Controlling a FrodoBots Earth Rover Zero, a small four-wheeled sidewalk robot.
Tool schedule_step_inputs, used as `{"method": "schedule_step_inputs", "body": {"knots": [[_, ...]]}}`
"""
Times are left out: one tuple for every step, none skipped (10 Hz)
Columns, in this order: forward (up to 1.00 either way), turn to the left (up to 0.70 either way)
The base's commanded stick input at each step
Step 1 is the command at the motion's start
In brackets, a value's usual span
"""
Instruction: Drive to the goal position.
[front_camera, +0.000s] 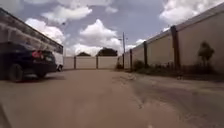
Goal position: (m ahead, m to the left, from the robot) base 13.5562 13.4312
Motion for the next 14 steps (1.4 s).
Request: {"method": "schedule_step_inputs", "body": {"knots": [[0.6,-0.09],[0.6,-0.09],[0.6,-0.09],[0.6,-0.09],[0.6,-0.09],[0.6,-0.09],[0.6,-0.09],[0.6,-0.09],[0.6,-0.09],[0.6,-0.09],[0.6,-0.09],[0.6,-0.09],[0.6,-0.09],[0.6,-0.09]]}}
